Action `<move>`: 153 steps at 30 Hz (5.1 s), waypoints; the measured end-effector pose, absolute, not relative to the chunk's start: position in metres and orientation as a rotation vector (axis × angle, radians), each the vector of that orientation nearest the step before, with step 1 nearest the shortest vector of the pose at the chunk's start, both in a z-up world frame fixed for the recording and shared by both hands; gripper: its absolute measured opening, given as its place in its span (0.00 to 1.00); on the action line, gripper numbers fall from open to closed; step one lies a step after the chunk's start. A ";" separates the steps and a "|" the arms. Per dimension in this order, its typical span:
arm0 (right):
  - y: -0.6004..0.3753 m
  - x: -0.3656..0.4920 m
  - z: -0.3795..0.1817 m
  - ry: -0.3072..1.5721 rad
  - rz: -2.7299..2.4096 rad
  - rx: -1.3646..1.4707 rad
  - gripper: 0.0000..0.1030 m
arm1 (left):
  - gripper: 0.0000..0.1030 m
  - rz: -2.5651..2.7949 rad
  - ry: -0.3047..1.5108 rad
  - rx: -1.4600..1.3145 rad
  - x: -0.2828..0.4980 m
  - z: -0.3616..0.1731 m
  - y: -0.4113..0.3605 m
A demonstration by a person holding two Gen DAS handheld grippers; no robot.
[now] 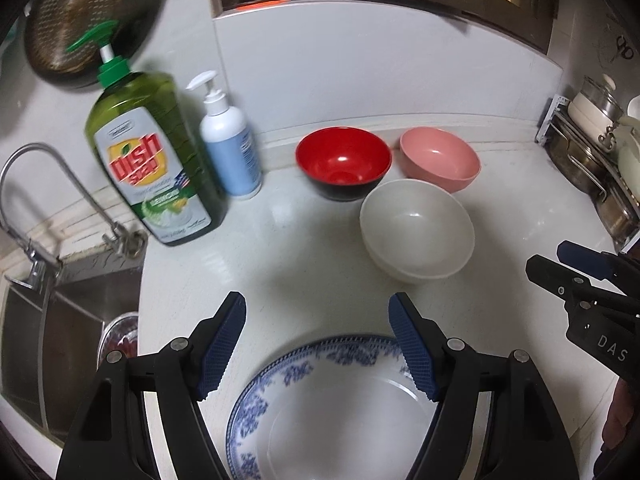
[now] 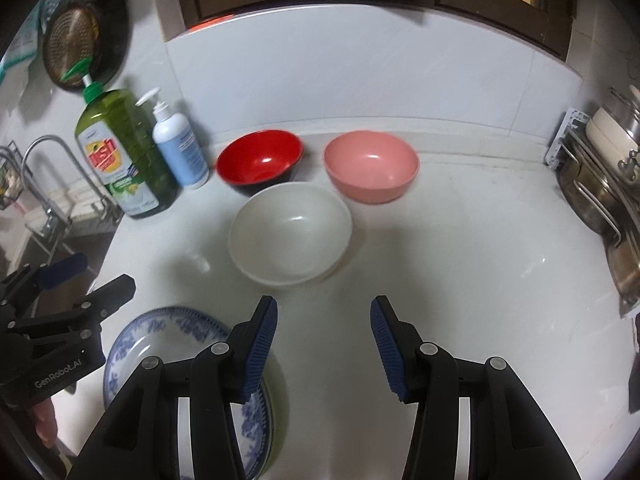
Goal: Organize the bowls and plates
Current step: 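Withdraw both tools from the plate stack, then move both tools to the rim of the white bowl, then close the left tool on the white bowl rim while the right tool grips it, then carry the white bowl with both tools toward the plate stack, then lower the white bowl onto the counter beside the plates and open both tools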
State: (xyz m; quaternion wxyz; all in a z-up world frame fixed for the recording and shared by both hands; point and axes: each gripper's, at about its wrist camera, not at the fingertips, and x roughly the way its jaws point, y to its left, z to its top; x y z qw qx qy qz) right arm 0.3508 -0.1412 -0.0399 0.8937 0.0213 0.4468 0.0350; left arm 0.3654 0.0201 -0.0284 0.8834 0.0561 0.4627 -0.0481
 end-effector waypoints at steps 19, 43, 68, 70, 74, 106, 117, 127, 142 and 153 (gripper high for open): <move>-0.166 0.411 -0.065 0.960 0.042 0.121 0.45 | 0.71 -0.145 0.993 0.130 0.439 -0.054 -0.001; -0.163 0.467 -0.119 1.096 0.079 0.165 0.25 | 0.34 -0.191 1.110 0.118 0.482 -0.112 -0.023; -0.174 0.452 -0.103 1.095 0.049 0.204 0.10 | 0.09 -0.252 1.148 0.030 0.447 -0.094 -0.042; -0.177 0.445 -0.098 1.086 0.043 0.208 0.10 | 0.09 -0.258 1.141 0.031 0.439 -0.088 -0.044; -0.184 0.428 -0.089 1.070 0.027 0.211 0.10 | 0.10 -0.279 1.133 0.026 0.421 -0.079 -0.055; -0.281 0.309 -0.095 1.096 -0.141 0.266 0.10 | 0.11 -0.436 1.236 0.112 0.335 -0.102 -0.169; -0.301 0.302 -0.106 1.106 -0.176 0.299 0.10 | 0.12 -0.450 1.259 0.123 0.335 -0.107 -0.187; -0.306 0.306 -0.112 1.114 -0.171 0.316 0.10 | 0.12 -0.441 1.283 0.137 0.339 -0.113 -0.192; -0.308 0.313 -0.120 1.127 -0.162 0.330 0.11 | 0.22 -0.442 1.290 0.147 0.345 -0.117 -0.192; -0.312 0.307 -0.111 1.087 -0.165 0.346 0.30 | 0.50 -0.385 1.166 0.197 0.346 -0.093 -0.183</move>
